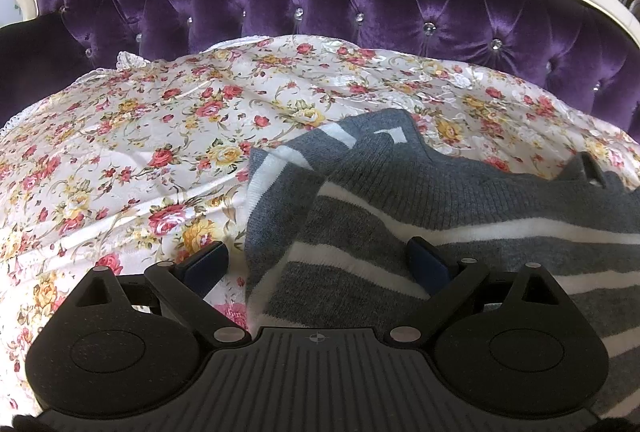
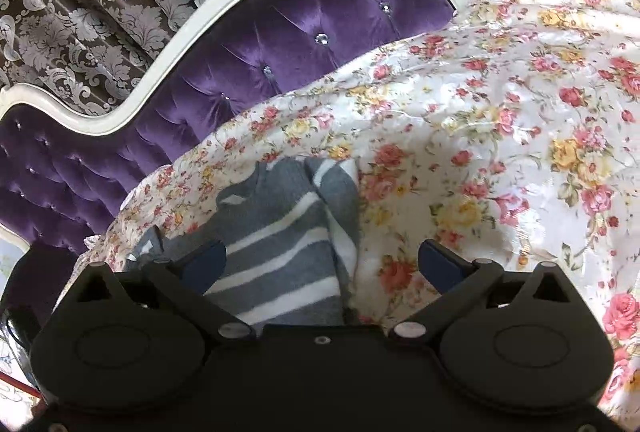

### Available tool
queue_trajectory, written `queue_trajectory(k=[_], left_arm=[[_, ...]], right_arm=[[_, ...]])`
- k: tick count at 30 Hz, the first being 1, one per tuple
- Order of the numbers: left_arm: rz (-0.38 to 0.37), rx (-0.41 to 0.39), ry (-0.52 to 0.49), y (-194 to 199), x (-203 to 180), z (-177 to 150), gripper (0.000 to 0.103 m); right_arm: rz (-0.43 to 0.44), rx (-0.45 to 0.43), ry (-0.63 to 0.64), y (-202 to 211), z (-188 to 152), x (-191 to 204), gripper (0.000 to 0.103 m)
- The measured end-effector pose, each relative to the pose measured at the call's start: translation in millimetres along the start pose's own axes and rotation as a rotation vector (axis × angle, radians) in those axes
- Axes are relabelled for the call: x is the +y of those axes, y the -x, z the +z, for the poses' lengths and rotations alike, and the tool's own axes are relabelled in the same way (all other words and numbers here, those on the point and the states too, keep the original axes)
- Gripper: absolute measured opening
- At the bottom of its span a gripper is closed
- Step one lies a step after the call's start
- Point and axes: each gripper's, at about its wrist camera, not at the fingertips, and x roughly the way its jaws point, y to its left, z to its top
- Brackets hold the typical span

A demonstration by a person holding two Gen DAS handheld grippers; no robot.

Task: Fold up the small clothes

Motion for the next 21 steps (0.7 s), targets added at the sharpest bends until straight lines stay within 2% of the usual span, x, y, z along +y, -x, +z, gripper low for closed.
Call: queue_trajectory(k=[8, 11, 16, 21], left_arm=[[0.010, -0.001, 0.005, 1, -1, 1, 0.099], [0.022, -0.013, 0.020, 1, 1, 0, 0.103], [0.002, -0.045, 0.048, 4, 6, -3, 0.103], [-0.006, -0.034, 0.067, 8, 7, -1, 0.103]], right_arm=[[-0.025, 0.034, -0.060, -5, 1, -15, 0.102], [-0.026, 0.048, -0.056, -9, -1, -15, 0.102], [-0.024, 0.064, -0.065, -12, -3, -16, 0.102], [-0.025, 0.056, -0.064, -12, -3, -17, 0.102]])
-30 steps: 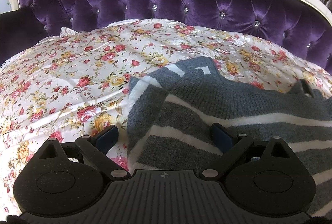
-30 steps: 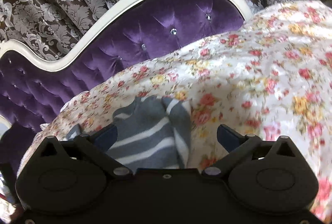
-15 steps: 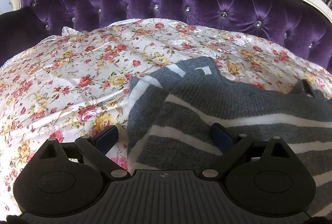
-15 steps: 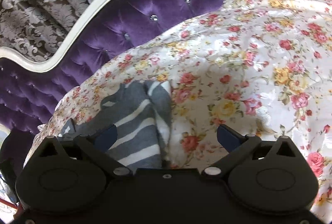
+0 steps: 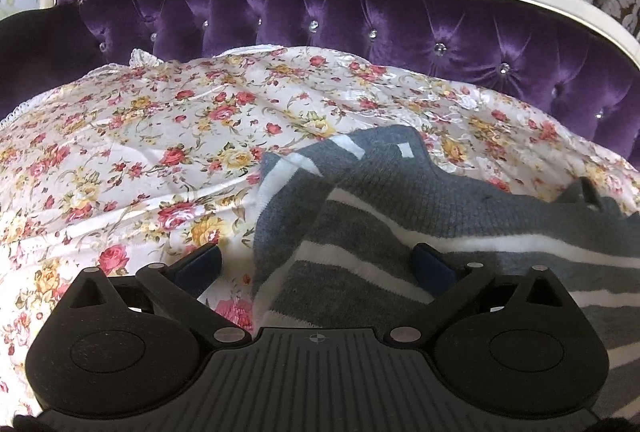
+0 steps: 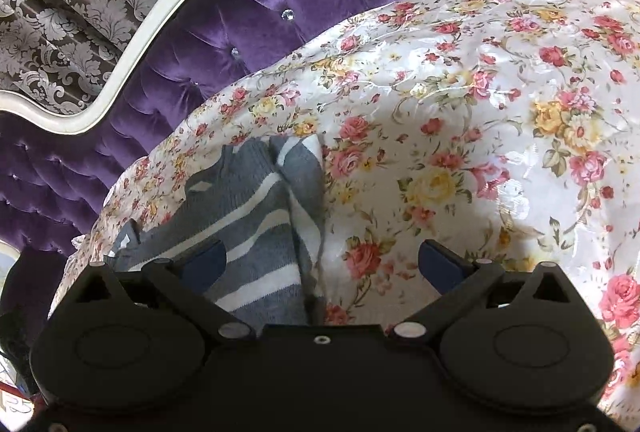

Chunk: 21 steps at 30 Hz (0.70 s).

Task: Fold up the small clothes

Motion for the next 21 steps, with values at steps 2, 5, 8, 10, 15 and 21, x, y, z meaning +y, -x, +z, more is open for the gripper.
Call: queue_trajectory(k=[2, 5, 8, 10, 15, 21], left_arm=[[-0.006, 0.008, -0.009, 4, 0, 2, 0.103], [-0.008, -0.003, -0.032, 14, -1, 7, 0.103], [-0.025, -0.011, -0.030, 27, 0, 10, 0.103], [-0.045, 0.002, -0.029, 34, -1, 10, 0.103], [-0.091, 0.036, -0.077, 55, -9, 3, 0.103], [-0.151, 0.067, -0.110, 80, -19, -12, 0.103]], right_arm=[[-0.002, -0.002, -0.006, 0, 1, -1, 0.102], [-0.003, -0.010, -0.008, 1, 1, -3, 0.102], [0.000, -0.012, -0.009, 1, 1, -3, 0.102], [0.001, -0.013, -0.006, 2, 1, -3, 0.102], [0.034, 0.000, -0.007, 1, 1, -4, 0.102], [0.138, 0.026, -0.036, 2, 4, -8, 0.102]])
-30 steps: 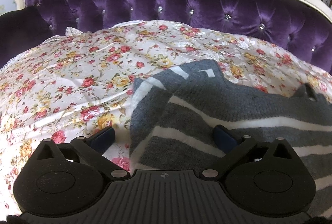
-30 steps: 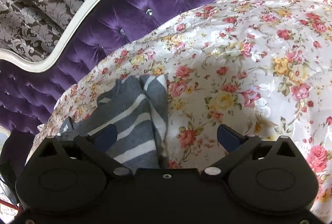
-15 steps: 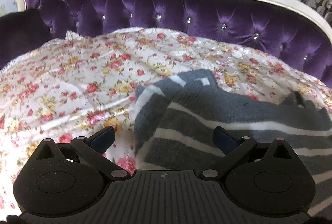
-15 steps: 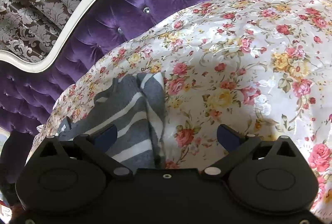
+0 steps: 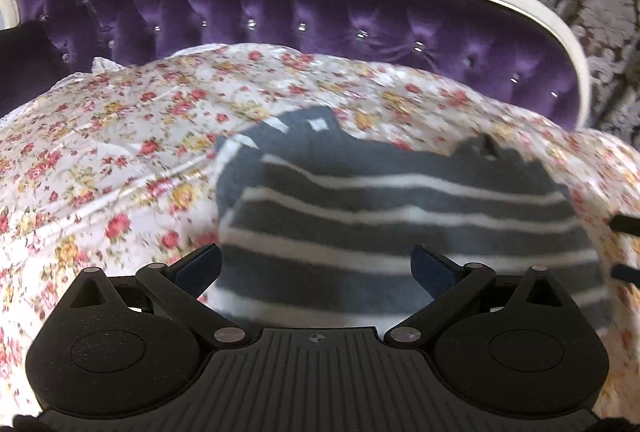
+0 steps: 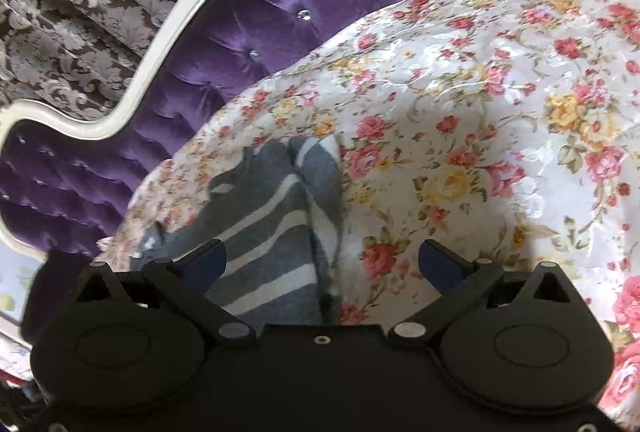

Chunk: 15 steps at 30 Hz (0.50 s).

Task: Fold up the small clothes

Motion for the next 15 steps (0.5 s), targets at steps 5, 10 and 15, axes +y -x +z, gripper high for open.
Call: queue_trajectory(k=[5, 10, 15], left_arm=[[-0.040, 0.015, -0.027, 8, -16, -6, 0.102], [-0.053, 0.026, -0.058, 2, -34, -5, 0.102], [-0.032, 0.033, -0.070, -9, -46, -2, 0.102]], right_arm=[[0.099, 0.032, -0.049, 2, 5, -9, 0.102], [0.134, 0.059, -0.078, 0, 6, -13, 0.102], [0.181, 0.111, -0.083, -6, 4, -12, 0.102]])
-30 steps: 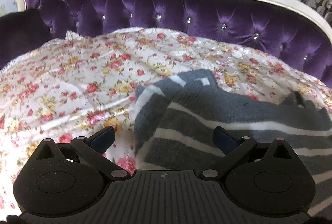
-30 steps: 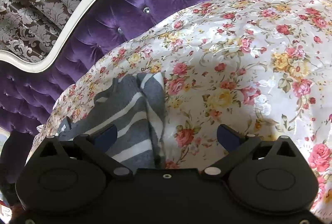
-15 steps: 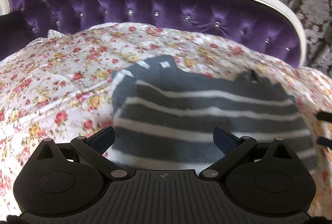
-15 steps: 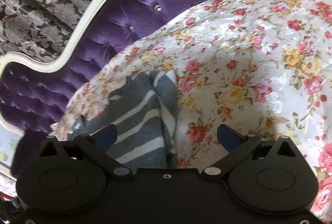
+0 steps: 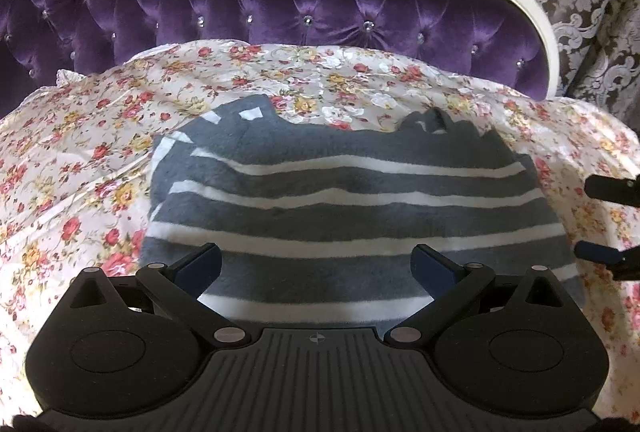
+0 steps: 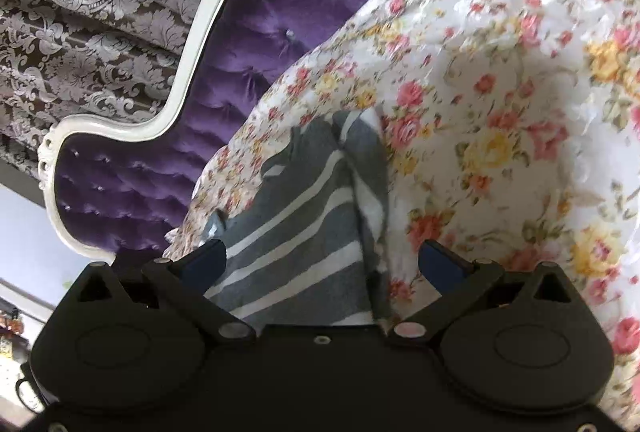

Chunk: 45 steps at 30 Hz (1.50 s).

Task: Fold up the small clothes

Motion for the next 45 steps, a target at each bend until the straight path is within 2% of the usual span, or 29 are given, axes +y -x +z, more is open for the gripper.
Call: queue_trajectory(k=[4, 9, 19, 27, 36, 40, 45], left_arm=[[0.034, 0.018, -0.001, -16, -5, 6, 0.102], [0.088, 0.081, -0.007, -41, -10, 10, 0.102], [0.136, 0.056, -0.012, -47, -18, 5, 0.103], [0.132, 0.087, -0.041, -52, -17, 9, 0.103], [0.097, 0.121, -0.046, -50, -13, 19, 0.102], [0.039, 0.112, -0.042, -44, -10, 36, 0.102], [0.036, 0.080, -0.012, -53, -10, 63, 0.102]], right_arm=[[0.021, 0.033, 0.027, -8, -2, 5, 0.102], [0.020, 0.067, 0.031, -24, -2, 6, 0.102], [0.030, 0.052, 0.065, -33, -4, 10, 0.103], [0.015, 0.029, 0.117, -36, -9, 16, 0.103], [0.021, 0.038, 0.102, -35, -8, 14, 0.103], [0.021, 0.042, 0.091, -35, -7, 13, 0.103], [0.022, 0.046, 0.076, -35, -6, 12, 0.103]])
